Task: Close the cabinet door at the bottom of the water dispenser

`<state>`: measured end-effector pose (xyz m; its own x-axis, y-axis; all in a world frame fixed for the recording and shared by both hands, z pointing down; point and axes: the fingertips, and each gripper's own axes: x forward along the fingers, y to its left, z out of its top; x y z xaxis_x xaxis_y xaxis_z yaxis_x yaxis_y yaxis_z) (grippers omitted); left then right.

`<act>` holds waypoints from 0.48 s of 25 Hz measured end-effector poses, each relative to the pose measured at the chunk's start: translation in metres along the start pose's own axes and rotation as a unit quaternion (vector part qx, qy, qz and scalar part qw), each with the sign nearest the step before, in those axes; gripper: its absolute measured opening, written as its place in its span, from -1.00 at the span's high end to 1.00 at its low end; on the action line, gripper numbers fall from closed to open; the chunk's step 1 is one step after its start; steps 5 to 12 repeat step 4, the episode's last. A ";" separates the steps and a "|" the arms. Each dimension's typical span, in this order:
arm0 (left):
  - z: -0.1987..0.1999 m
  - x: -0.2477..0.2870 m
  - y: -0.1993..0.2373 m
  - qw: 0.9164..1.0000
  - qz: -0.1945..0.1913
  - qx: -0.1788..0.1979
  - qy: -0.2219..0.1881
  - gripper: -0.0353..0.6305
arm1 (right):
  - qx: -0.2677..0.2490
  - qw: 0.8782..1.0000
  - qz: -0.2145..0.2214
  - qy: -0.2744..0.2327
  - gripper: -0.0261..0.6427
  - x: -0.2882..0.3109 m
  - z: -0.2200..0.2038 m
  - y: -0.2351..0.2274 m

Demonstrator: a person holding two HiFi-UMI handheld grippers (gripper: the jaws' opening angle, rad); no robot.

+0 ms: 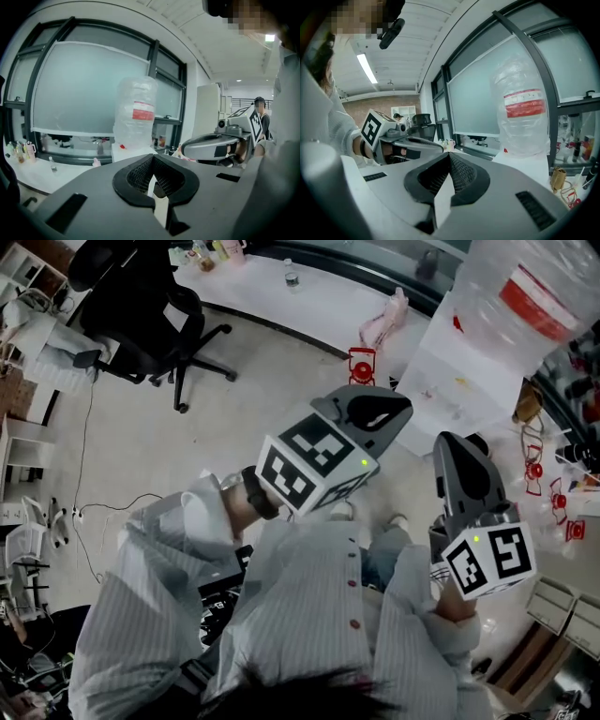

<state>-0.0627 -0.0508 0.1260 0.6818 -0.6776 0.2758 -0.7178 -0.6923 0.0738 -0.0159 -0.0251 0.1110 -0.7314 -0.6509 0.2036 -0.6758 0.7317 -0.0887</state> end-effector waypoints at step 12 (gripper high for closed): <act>-0.007 -0.001 0.003 1.000 -0.001 -0.011 0.003 0.87 | -0.001 1.000 -0.006 -0.001 0.88 -0.001 -0.002 -0.001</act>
